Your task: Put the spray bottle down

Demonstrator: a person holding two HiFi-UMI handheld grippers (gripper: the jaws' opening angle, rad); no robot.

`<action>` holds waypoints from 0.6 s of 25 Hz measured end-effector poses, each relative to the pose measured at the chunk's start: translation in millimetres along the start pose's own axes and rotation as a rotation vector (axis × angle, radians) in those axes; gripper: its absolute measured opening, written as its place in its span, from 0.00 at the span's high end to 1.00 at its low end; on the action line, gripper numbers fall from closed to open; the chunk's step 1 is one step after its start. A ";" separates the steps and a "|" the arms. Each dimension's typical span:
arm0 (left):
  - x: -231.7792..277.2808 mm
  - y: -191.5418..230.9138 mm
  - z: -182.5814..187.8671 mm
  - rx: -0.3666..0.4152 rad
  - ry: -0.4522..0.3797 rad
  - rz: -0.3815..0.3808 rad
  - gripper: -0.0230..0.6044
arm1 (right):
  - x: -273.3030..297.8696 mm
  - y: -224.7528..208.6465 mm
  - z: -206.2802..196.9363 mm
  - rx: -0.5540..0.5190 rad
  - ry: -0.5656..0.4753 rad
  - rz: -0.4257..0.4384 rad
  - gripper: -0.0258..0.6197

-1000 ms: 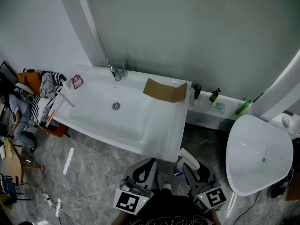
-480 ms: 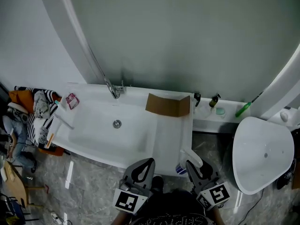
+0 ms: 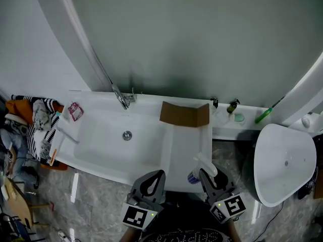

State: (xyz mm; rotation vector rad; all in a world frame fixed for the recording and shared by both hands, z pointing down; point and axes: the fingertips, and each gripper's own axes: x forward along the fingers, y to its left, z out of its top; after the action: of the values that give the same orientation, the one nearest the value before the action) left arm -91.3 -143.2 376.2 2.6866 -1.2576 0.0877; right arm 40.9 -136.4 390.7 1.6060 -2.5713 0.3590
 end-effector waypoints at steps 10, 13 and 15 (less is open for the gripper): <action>7.7 3.4 10.3 -0.017 -0.023 0.022 0.96 | 9.2 -4.2 1.9 -0.022 0.010 0.012 0.74; 12.0 6.4 11.6 -0.018 -0.018 0.023 0.96 | 11.0 -5.7 4.2 -0.023 0.013 0.020 0.74; 15.4 6.7 15.5 -0.009 -0.025 0.016 0.96 | 16.1 -7.9 7.1 -0.033 0.005 0.028 0.74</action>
State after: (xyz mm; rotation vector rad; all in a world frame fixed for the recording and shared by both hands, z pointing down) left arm -86.9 -161.9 363.7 2.6787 -1.2834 0.0507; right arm 41.1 -155.6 388.2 1.5574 -2.5841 0.3202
